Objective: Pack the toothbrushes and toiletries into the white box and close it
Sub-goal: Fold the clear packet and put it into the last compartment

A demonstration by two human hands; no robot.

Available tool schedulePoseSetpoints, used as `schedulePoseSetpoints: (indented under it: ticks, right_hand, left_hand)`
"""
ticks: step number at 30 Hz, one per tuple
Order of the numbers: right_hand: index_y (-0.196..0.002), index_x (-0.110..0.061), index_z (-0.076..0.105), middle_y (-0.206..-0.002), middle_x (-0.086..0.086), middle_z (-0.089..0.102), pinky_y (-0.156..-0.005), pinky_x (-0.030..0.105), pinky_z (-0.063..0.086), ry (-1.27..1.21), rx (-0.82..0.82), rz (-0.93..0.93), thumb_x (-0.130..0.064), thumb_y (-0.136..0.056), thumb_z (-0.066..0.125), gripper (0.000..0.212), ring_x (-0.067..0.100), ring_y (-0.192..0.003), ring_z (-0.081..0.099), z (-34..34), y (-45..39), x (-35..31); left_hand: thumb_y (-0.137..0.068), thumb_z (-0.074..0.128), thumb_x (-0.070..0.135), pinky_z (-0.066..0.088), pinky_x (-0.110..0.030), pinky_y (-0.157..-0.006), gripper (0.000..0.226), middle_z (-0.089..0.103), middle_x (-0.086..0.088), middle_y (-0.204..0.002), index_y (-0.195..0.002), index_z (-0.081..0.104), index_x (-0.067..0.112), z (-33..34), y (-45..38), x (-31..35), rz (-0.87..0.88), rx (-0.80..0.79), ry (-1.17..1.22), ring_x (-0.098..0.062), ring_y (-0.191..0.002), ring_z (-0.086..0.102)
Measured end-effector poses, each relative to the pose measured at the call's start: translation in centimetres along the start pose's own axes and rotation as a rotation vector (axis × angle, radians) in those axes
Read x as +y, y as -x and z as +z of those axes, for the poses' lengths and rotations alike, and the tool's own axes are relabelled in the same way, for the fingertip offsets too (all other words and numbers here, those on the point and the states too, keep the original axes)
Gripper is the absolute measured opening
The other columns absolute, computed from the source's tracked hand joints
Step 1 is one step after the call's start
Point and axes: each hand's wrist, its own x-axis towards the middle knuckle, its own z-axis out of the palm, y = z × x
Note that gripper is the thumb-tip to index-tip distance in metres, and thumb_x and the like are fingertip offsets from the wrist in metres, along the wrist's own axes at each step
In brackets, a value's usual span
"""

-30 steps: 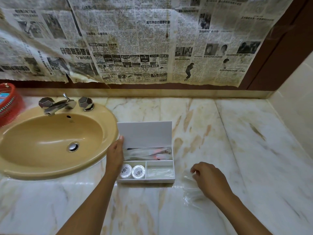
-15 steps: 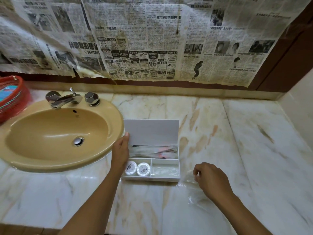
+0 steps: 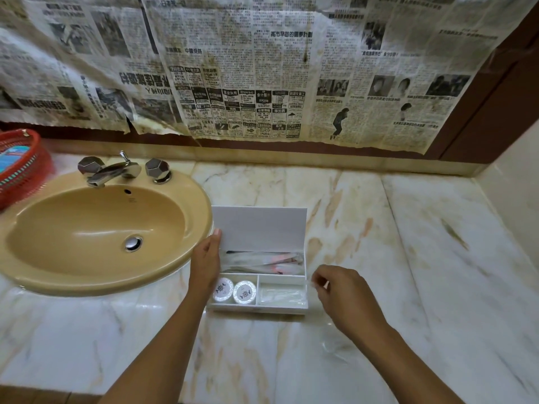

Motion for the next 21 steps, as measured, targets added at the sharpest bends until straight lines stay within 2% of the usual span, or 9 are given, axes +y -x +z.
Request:
schedulePoseSetpoints:
  ticks: [2,5,8,11,14,17,18,20,21]
  right_hand:
    - [-0.083,-0.018,0.067,-0.082,-0.004,0.067,-0.061,0.015,0.041,-0.014,0.029,-0.086,-0.009,-0.088,0.055,0.015,0.012,-0.07,0.057,0.4,-0.4,-1.6]
    - [-0.091,-0.019,0.069,-0.094,-0.002,0.068,-0.065,0.023,0.04,0.064,0.006,-0.151,-0.008,-0.086,0.051,0.022,0.019,-0.082,0.061,2.3,-1.6,-3.0]
    - [-0.103,-0.015,0.068,-0.106,0.005,0.065,-0.075,0.026,0.043,0.201,-0.104,-0.137,-0.001,-0.084,0.049,0.03,0.026,-0.095,0.062,4.2,-2.7,-3.7]
    - [-0.098,-0.009,0.064,-0.102,0.013,0.064,-0.074,0.029,0.043,0.264,-0.197,-0.121,0.007,-0.083,0.047,0.028,0.03,-0.098,0.062,5.5,-3.1,-3.8]
    - [-0.081,-0.014,0.05,-0.088,0.017,0.057,-0.067,0.027,0.034,0.278,-0.225,-0.123,0.008,-0.083,0.047,0.022,0.032,-0.095,0.062,6.1,-3.1,-3.6]
    - [-0.083,-0.008,0.059,-0.089,0.014,0.063,-0.062,0.024,0.037,0.223,-0.222,-0.112,0.003,-0.085,0.05,0.015,0.029,-0.085,0.062,6.3,-3.1,-3.4]
    - [-0.078,-0.008,0.06,-0.082,0.011,0.06,-0.057,0.02,0.037,0.204,-0.222,-0.111,0.002,-0.085,0.05,0.016,0.025,-0.075,0.059,6.3,-3.2,-3.2]
    - [-0.058,-0.012,0.044,-0.062,0.004,0.042,-0.045,0.016,0.022,0.169,-0.257,-0.089,0.005,-0.081,0.046,0.029,0.018,-0.057,0.042,6.6,-3.1,-3.1]
    - [-0.056,-0.012,0.038,-0.06,0.003,0.039,-0.044,0.017,0.019,0.142,-0.283,-0.074,0.007,-0.079,0.045,0.031,0.019,-0.057,0.039,6.8,-3.1,-3.0]
  left_hand:
    - [-0.103,0.046,0.04,0.047,-0.032,-0.082,0.034,0.064,-0.005,-0.092,-0.091,0.063,0.013,0.1,0.1,0.1,-0.001,0.0,0.011,-0.015,-0.086,0.058]
    - [-0.101,0.047,0.044,0.048,-0.033,-0.083,0.033,0.063,-0.003,-0.091,-0.09,0.062,0.016,0.1,0.0,0.2,0.004,0.004,0.023,-0.014,-0.085,0.058]
    - [-0.099,0.048,0.046,0.048,-0.036,-0.085,0.033,0.064,-0.003,-0.092,-0.089,0.063,0.019,0.1,-0.2,-0.1,0.009,0.008,0.02,-0.016,-0.087,0.059]
    - [-0.101,0.048,0.043,0.049,-0.035,-0.086,0.032,0.067,0.0,-0.093,-0.086,0.065,0.02,0.1,-0.1,-0.1,-0.002,0.008,0.032,-0.017,-0.09,0.062]
    - [-0.104,0.046,0.033,0.051,-0.029,-0.088,0.032,0.073,0.005,-0.093,-0.085,0.07,0.024,0.3,0.3,0.5,0.0,0.018,0.039,-0.013,-0.092,0.066]
    - [-0.104,0.046,0.033,0.051,-0.029,-0.088,0.032,0.073,0.005,-0.093,-0.085,0.07,0.024,0.3,0.3,0.6,-0.006,0.025,0.039,-0.012,-0.092,0.065]
    - [-0.104,0.046,0.033,0.05,-0.028,-0.088,0.031,0.072,0.005,-0.093,-0.085,0.069,0.025,0.3,0.3,0.7,0.0,0.023,0.037,-0.012,-0.092,0.065]
    - [-0.104,0.045,0.033,0.049,-0.025,-0.088,0.031,0.071,0.006,-0.093,-0.085,0.068,0.023,0.4,0.3,0.7,0.009,0.027,0.032,-0.01,-0.09,0.064]
    - [-0.104,0.045,0.033,0.049,-0.023,-0.086,0.031,0.07,0.006,-0.093,-0.086,0.068,0.022,0.5,0.4,0.7,0.011,0.029,0.036,-0.008,-0.089,0.064]
